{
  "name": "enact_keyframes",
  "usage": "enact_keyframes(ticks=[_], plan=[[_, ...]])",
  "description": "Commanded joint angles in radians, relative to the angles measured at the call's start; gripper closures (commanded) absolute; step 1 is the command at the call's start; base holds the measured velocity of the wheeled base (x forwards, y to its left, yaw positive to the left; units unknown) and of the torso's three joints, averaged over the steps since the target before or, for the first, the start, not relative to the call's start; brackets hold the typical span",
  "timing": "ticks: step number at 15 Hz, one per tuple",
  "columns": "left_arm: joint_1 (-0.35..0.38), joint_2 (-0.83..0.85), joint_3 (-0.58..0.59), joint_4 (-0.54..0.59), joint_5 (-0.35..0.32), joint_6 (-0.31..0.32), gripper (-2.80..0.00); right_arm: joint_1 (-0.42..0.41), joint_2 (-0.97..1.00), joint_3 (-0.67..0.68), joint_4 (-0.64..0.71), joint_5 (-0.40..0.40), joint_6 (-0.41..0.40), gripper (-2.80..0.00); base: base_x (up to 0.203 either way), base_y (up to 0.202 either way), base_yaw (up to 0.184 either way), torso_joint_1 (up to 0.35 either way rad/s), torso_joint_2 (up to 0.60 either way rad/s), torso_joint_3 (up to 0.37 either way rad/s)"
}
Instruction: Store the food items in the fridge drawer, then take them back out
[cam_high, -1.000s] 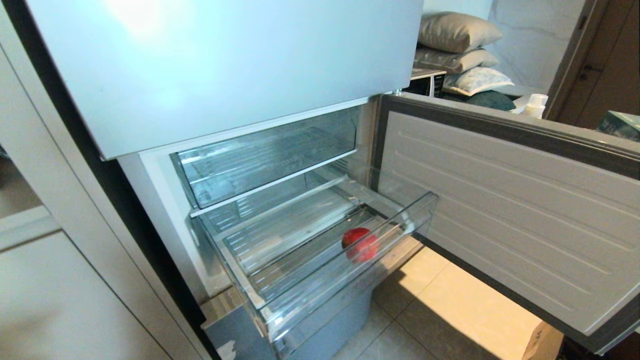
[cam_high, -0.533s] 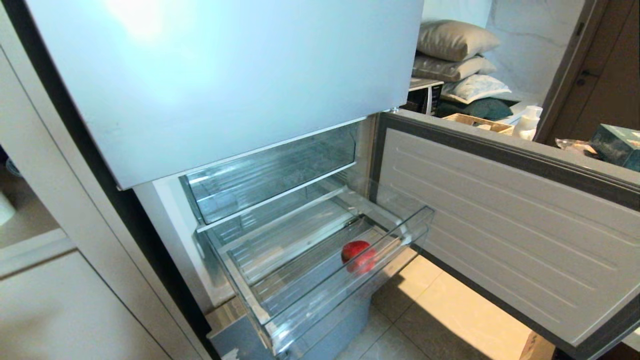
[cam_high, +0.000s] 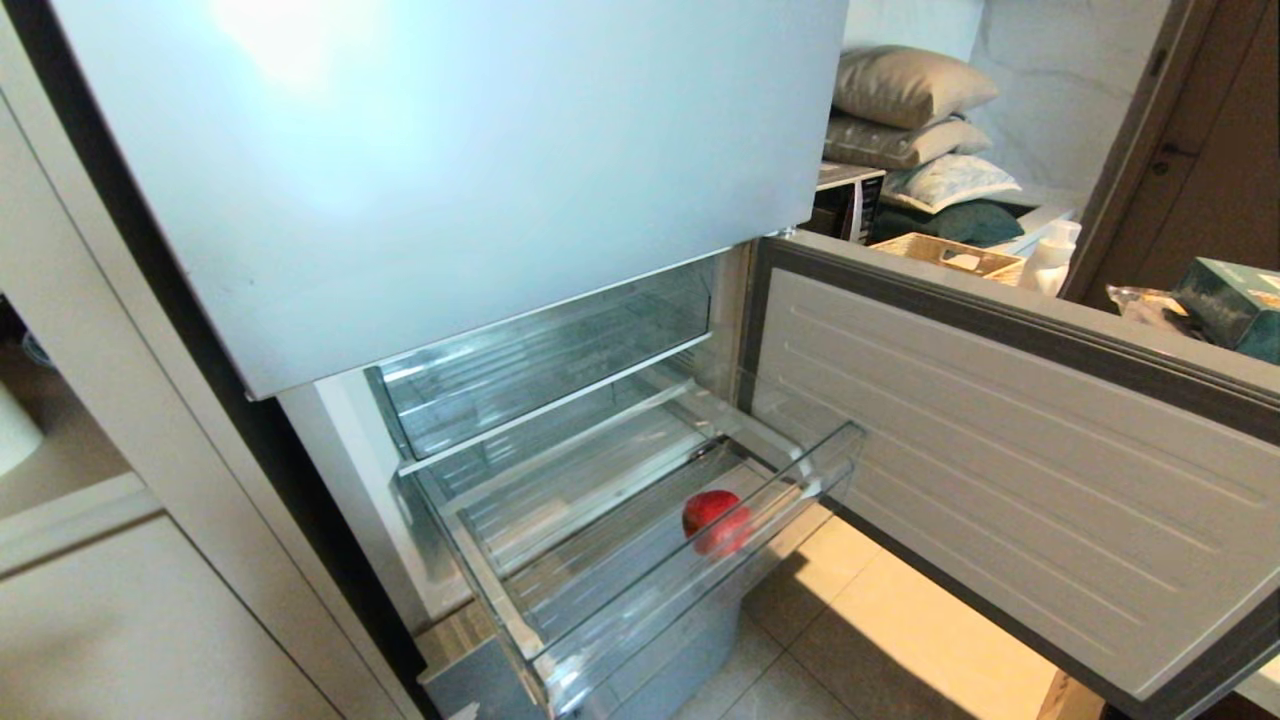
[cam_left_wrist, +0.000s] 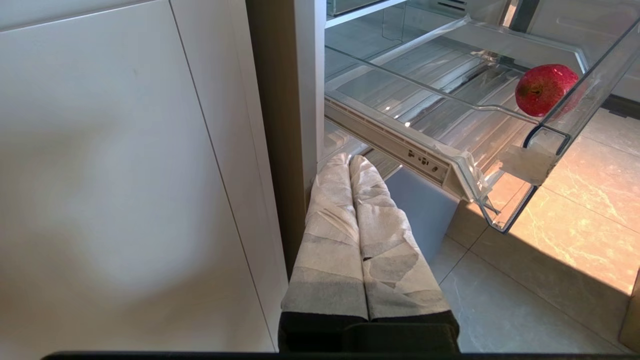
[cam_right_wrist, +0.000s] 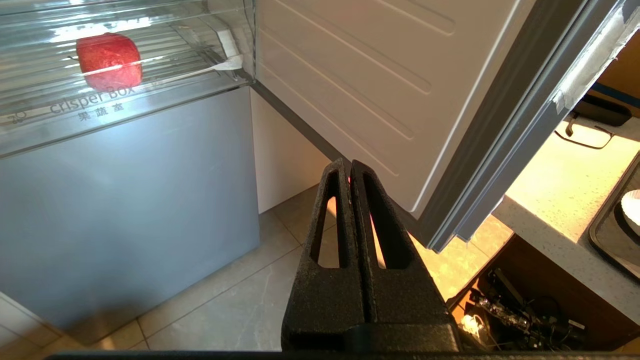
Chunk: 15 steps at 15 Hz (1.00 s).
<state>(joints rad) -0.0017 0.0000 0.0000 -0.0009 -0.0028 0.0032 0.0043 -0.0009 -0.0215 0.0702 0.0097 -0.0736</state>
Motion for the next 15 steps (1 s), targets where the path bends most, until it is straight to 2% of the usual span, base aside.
enact_keyframes(ticks=[1,5,15], plan=[[0.000,0.000,0.002,-0.001,0.000,0.000,0.00,0.000,0.001,0.000,0.000,-0.011,0.002,0.00,0.000,0.000,0.000,0.000,0.00,0.000],[0.000,0.000,0.002,0.000,0.000,0.000,0.00,0.000,0.002,0.000,0.000,-0.012,0.010,0.00,0.002,-0.001,0.026,0.002,0.00,0.002],[0.000,0.000,0.002,0.001,0.000,0.000,0.00,0.000,0.001,-0.002,0.000,-0.017,0.037,0.00,0.001,-0.007,0.172,0.002,0.00,0.002]])
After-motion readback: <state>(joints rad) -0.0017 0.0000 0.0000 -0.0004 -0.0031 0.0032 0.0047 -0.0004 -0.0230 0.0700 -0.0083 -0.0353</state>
